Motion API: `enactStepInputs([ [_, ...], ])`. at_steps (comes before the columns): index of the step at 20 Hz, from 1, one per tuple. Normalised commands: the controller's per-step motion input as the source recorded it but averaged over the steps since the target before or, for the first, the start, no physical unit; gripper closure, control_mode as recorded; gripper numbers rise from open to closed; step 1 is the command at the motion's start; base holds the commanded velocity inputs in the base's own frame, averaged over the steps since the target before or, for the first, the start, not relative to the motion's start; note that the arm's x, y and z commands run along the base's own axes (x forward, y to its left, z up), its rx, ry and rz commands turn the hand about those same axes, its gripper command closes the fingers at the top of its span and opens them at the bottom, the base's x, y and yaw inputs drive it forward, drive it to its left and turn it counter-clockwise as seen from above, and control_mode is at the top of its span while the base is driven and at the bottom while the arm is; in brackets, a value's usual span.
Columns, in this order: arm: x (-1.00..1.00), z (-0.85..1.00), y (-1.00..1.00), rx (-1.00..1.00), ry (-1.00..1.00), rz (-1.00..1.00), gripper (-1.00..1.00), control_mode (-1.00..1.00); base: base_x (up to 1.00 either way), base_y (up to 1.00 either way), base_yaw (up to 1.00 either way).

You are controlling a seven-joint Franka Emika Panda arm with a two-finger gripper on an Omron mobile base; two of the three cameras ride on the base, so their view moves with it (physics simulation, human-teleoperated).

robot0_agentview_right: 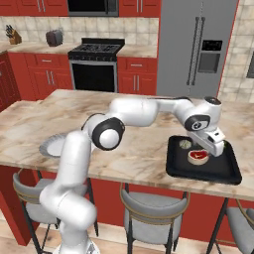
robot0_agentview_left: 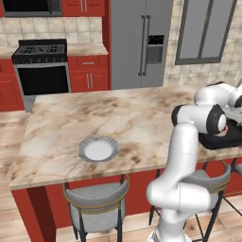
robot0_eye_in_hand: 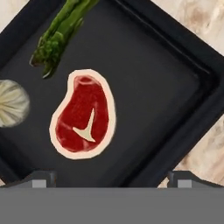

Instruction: Create a steak meal by picking up the steak and asparagus from the tray and placing them on the plate. Leave the dumpling on the tray.

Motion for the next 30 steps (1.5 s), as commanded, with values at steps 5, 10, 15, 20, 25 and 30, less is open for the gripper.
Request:
enactStepInputs([
  [5, 0.22, -0.48, 0.0, 0.0, -0.01, 0.01, -1.0, -1.0, 0.0, 0.0, 0.0],
  [10, 0.23, -0.45, 0.0, 0.0, 0.0, 0.0, -1.0, -1.0, 0.0, 0.0, 0.0],
  [15, 0.21, -0.26, 0.0, 0.0, 0.0, 0.0, -1.0, -1.0, 0.0, 0.0, 0.0],
  [20, 0.28, -0.16, 0.0, 0.0, 0.0, 0.0, -1.0, -1.0, 0.0, 0.0, 0.0],
  [25, 0.27, -0.1, -0.07, 0.0, 0.0, 0.0, -1.0, -1.0, 0.0, 0.0, 0.0],
  [30, 0.17, -0.01, -0.34, 0.01, 0.0, 0.0, -1.0, -1.0, 0.0, 0.0, 0.0],
])
